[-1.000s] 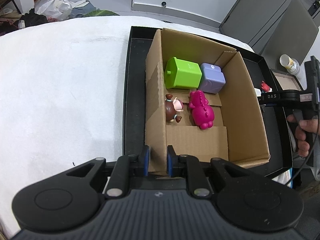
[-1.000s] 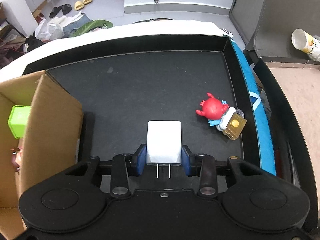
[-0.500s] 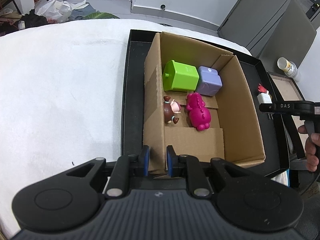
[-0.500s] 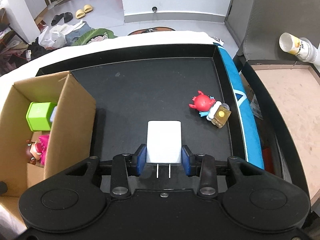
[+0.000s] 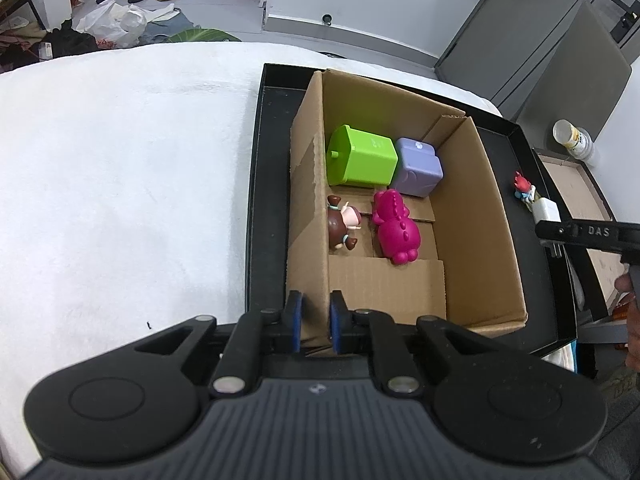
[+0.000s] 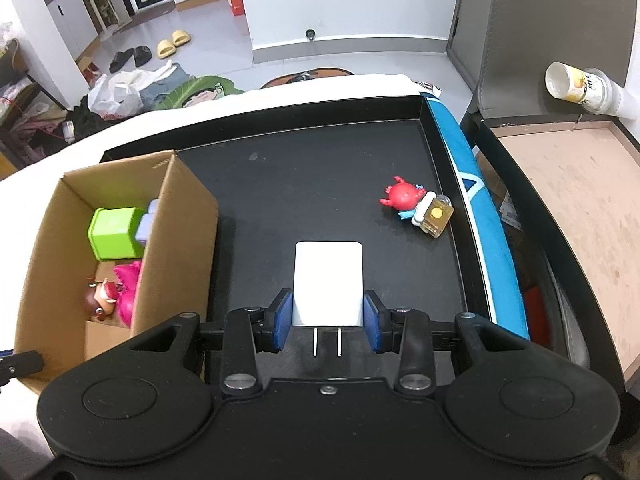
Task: Organize rigid objects
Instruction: 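Lift the white charger with the right gripper and carry it over the box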
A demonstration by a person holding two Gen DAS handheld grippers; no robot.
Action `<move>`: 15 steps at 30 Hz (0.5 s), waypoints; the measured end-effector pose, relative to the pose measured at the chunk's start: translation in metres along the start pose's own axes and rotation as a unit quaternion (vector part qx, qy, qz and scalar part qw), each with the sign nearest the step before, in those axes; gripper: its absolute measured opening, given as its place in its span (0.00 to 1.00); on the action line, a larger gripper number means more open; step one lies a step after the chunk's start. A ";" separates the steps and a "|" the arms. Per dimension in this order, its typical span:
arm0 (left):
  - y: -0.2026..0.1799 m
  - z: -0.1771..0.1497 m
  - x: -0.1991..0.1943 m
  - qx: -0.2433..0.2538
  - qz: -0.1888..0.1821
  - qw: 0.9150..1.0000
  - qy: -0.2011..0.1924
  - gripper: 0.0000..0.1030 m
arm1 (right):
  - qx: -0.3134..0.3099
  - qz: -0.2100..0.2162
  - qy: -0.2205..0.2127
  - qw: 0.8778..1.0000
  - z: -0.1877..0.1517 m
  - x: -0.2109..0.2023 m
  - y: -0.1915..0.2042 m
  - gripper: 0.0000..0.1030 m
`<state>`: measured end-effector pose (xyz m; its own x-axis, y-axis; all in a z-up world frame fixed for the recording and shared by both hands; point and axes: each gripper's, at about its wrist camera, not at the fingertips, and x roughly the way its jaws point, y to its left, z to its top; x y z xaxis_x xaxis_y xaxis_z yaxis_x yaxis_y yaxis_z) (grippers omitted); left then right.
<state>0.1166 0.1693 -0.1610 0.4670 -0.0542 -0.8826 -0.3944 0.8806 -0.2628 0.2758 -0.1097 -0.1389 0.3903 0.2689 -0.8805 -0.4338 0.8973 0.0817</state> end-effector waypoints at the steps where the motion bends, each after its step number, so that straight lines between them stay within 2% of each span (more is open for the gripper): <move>1: 0.001 0.000 0.000 -0.002 0.000 1.000 0.000 0.13 | 0.001 0.001 -0.001 1.000 -0.001 -0.002 0.000 0.35; 15: 0.005 0.006 -0.008 -0.011 -0.014 1.000 0.002 0.13 | -0.012 0.010 -0.016 1.000 -0.003 -0.017 0.019 0.35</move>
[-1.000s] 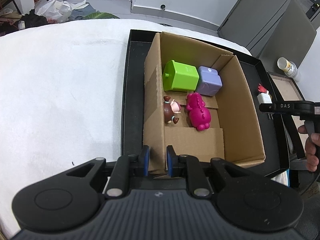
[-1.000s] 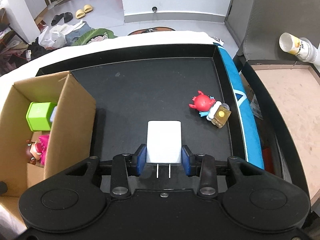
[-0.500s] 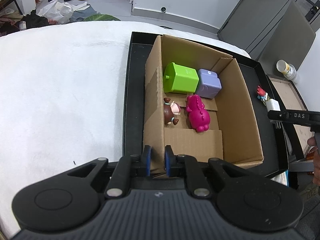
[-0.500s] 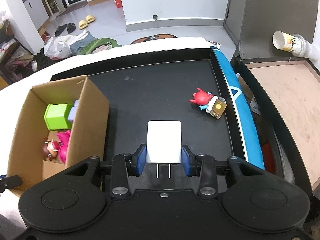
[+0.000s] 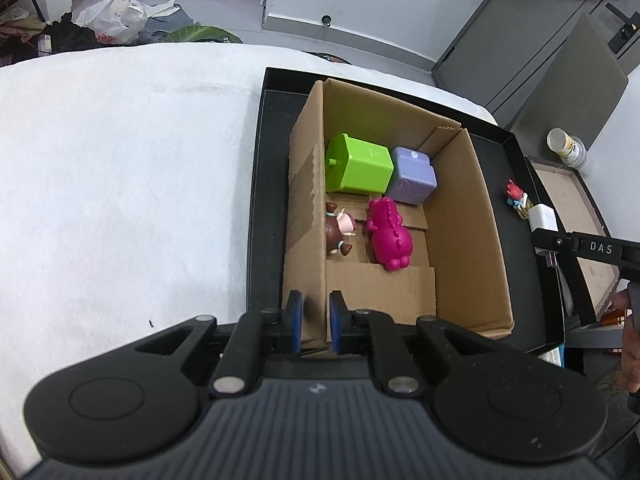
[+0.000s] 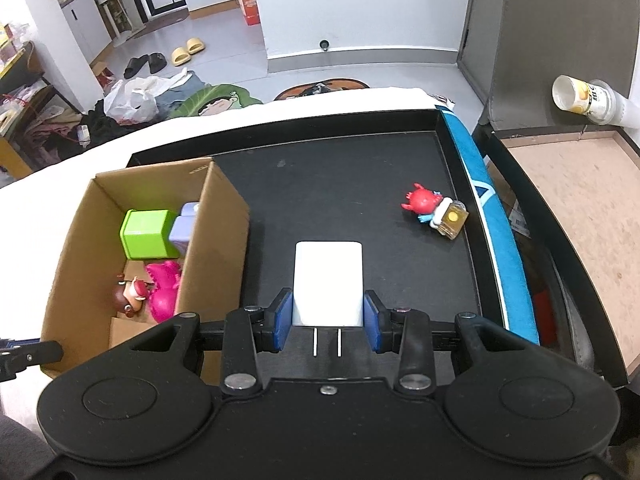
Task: Organize rigid objects
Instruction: 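Lift the white charger with the right gripper and carry it over the box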
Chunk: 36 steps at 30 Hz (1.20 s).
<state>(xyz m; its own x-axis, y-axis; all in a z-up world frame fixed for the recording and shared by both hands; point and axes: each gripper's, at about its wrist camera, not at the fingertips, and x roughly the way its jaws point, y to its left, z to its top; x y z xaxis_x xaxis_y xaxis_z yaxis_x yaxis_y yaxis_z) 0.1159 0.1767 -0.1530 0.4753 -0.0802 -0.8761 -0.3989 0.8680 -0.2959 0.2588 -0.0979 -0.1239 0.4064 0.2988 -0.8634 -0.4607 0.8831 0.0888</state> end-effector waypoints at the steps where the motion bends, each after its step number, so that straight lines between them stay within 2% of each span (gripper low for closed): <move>1: 0.000 0.000 0.000 -0.002 -0.002 1.000 0.001 0.12 | -0.002 0.001 -0.001 1.000 0.001 -0.001 0.002 0.35; 21: 0.004 -0.002 0.002 -0.018 -0.012 1.000 -0.001 0.10 | -0.049 0.025 -0.018 0.998 0.016 -0.021 0.054 0.35; 36: 0.011 -0.002 0.000 -0.032 -0.032 0.999 -0.002 0.11 | -0.089 0.031 -0.006 0.995 0.015 -0.009 0.110 0.35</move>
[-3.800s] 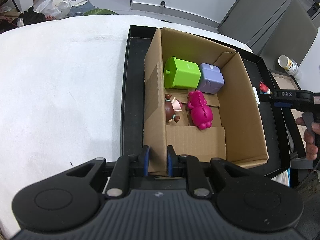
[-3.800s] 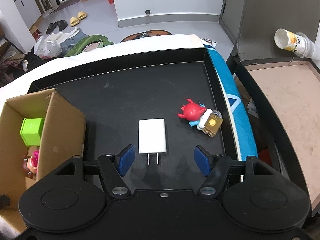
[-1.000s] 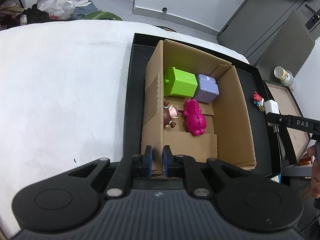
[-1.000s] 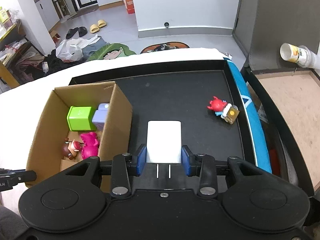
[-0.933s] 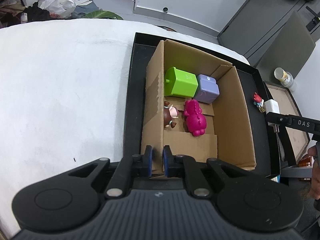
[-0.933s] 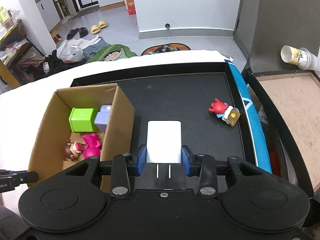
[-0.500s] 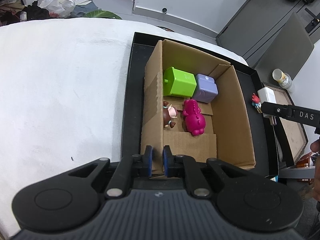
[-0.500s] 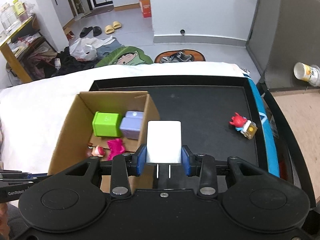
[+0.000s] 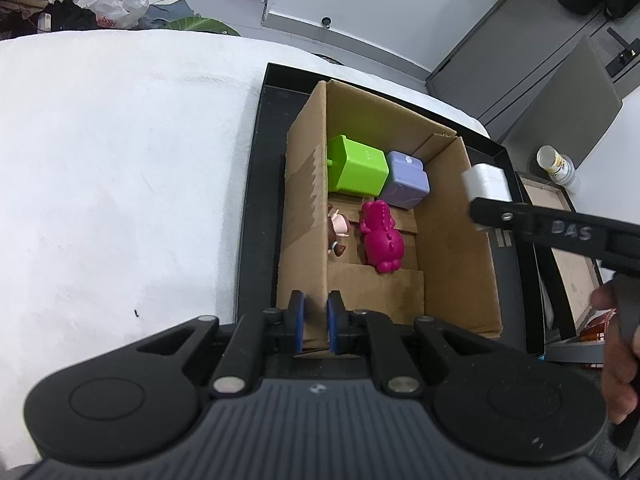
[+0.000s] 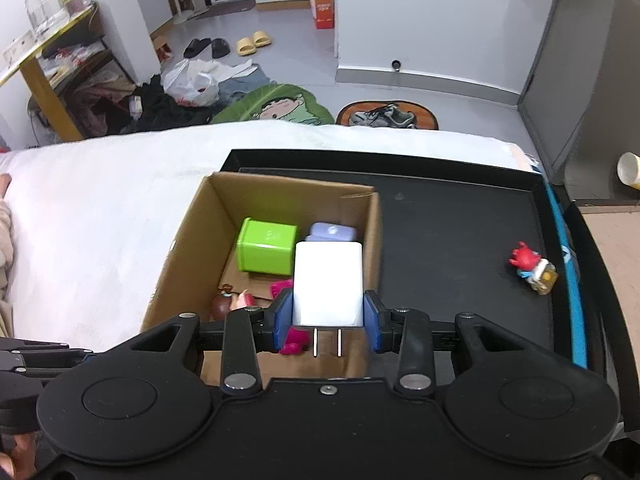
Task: Organize rigid objects
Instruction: 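Lower the white charger into the box beside the dinosaur and open the right gripper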
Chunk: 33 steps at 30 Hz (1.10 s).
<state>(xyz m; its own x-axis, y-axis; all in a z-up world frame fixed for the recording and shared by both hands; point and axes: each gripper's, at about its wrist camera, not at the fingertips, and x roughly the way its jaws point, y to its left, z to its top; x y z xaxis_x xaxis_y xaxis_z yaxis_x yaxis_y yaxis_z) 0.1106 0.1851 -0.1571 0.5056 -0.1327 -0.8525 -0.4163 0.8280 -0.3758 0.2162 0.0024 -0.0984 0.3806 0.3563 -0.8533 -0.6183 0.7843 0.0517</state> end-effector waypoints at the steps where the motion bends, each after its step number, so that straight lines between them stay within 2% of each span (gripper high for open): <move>1: 0.000 0.000 0.000 -0.001 -0.001 1.000 0.000 0.11 | -0.002 -0.001 0.002 1.000 0.000 0.002 0.003 0.35; 20: 0.008 -0.003 0.000 -0.005 -0.015 1.000 -0.004 0.11 | -0.038 -0.049 0.040 0.997 -0.004 0.043 0.033 0.35; 24: 0.007 -0.002 0.000 -0.005 -0.016 1.000 -0.002 0.11 | -0.049 -0.071 0.039 0.996 -0.007 0.047 0.034 0.36; 33: 0.004 -0.002 0.000 -0.002 -0.009 1.000 -0.002 0.11 | -0.048 -0.065 0.019 0.997 -0.003 0.032 0.031 0.36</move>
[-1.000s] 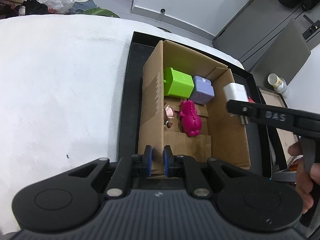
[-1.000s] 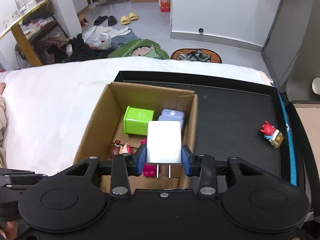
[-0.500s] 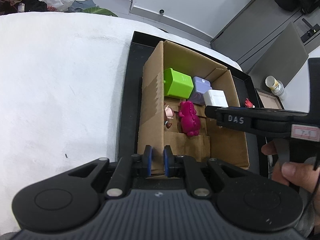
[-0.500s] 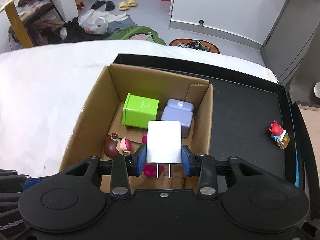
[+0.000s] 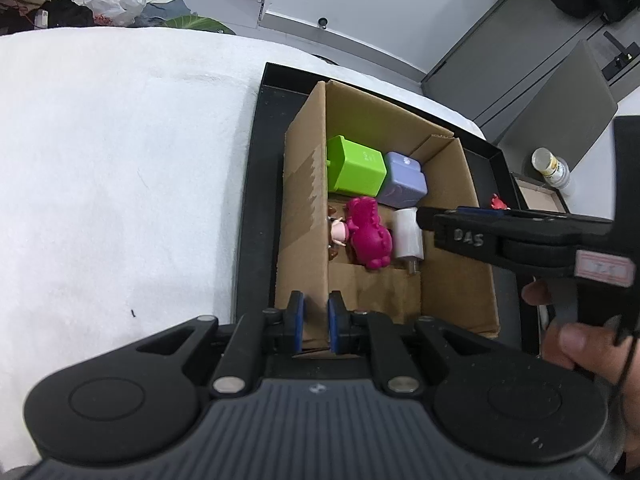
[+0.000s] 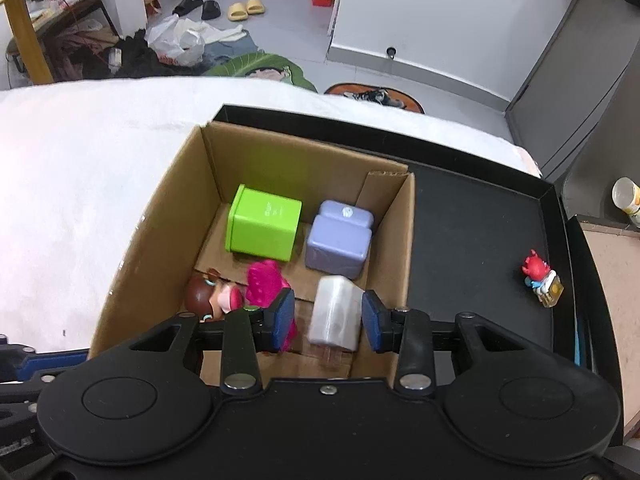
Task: Organize rigid objects
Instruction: 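Lower the white charger into the box beside the dinosaur and open the right gripper, then move the right gripper back toward the red figurine with the beer mug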
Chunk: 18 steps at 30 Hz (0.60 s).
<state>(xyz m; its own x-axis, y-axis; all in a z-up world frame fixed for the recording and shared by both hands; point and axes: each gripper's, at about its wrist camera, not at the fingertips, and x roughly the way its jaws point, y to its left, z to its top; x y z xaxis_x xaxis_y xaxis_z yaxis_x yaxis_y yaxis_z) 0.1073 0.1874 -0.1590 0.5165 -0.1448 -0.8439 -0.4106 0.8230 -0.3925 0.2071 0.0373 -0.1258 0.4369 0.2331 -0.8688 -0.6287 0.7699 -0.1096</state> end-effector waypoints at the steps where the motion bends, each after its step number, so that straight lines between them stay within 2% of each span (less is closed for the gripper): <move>1: -0.001 0.000 0.000 0.001 0.002 1.000 0.000 0.11 | 0.000 0.003 -0.004 1.000 0.000 -0.003 -0.002 0.36; 8: -0.005 0.000 0.001 0.006 0.012 1.000 0.000 0.11 | 0.008 0.016 -0.018 1.000 0.003 -0.024 -0.023 0.36; 18: -0.010 -0.002 0.001 0.011 0.024 1.000 -0.003 0.11 | 0.012 0.005 -0.026 1.000 -0.003 -0.038 -0.053 0.36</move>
<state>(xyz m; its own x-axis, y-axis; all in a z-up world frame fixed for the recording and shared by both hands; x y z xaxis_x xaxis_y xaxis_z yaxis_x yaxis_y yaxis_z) 0.1106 0.1780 -0.1568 0.5017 -0.1018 -0.8590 -0.4176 0.8412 -0.3436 0.2216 -0.0141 -0.0883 0.4641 0.2702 -0.8435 -0.6170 0.7819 -0.0890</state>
